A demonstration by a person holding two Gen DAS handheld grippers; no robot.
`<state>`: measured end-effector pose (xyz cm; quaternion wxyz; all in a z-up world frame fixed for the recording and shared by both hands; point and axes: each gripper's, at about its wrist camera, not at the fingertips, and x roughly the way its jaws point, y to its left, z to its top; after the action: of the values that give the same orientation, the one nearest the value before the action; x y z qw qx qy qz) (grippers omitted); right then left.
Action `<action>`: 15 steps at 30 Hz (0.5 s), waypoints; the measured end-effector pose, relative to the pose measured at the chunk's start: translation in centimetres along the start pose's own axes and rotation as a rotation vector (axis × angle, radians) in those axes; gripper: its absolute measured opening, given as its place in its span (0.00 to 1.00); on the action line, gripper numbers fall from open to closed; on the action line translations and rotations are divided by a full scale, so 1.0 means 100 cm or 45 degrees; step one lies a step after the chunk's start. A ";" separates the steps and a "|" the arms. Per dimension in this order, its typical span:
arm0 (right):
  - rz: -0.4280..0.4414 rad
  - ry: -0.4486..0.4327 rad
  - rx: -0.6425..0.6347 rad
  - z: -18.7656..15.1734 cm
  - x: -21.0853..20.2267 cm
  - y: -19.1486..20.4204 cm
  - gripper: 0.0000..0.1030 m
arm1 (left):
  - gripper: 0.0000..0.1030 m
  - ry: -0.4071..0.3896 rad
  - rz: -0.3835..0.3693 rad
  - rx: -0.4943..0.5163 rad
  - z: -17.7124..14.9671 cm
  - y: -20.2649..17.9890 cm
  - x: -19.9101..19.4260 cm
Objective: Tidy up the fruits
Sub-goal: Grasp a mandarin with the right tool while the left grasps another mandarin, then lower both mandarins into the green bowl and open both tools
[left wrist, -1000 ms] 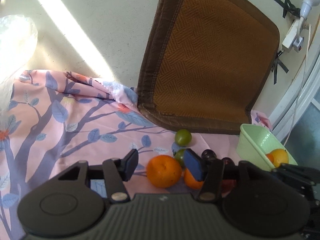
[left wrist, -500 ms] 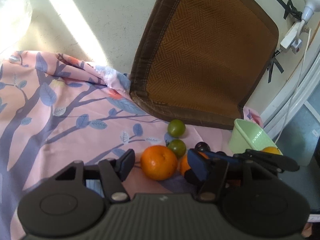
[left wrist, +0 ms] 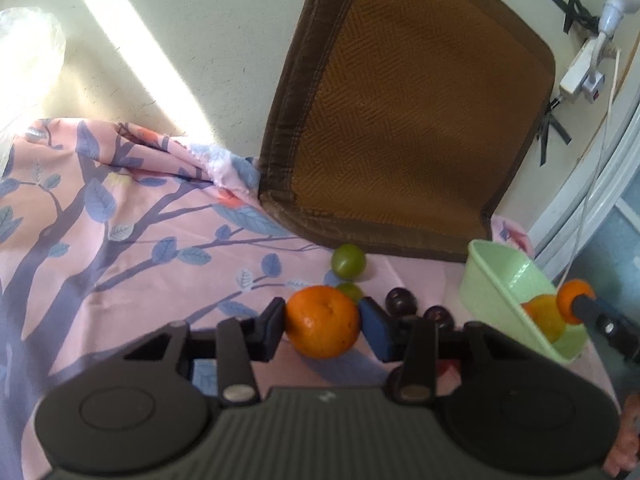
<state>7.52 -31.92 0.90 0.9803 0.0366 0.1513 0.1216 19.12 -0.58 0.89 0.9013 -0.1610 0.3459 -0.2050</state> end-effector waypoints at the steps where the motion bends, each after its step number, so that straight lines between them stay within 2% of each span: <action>1: -0.011 -0.003 0.000 -0.001 -0.002 -0.003 0.39 | 0.39 -0.010 -0.024 -0.003 0.004 -0.006 -0.003; 6: -0.066 -0.010 -0.004 -0.012 -0.010 -0.014 0.39 | 0.39 -0.013 -0.119 0.115 0.021 -0.067 0.002; 11: -0.110 -0.013 -0.046 -0.018 -0.008 -0.020 0.39 | 0.40 0.036 -0.216 0.219 0.024 -0.131 0.034; 15: -0.126 -0.025 -0.073 -0.023 -0.006 -0.021 0.39 | 0.40 0.098 -0.250 0.268 0.017 -0.164 0.061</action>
<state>6.77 -34.00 -1.31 0.9872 0.0023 0.1399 0.0769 20.18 -17.40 5.78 0.8749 -0.0906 0.3392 -0.3335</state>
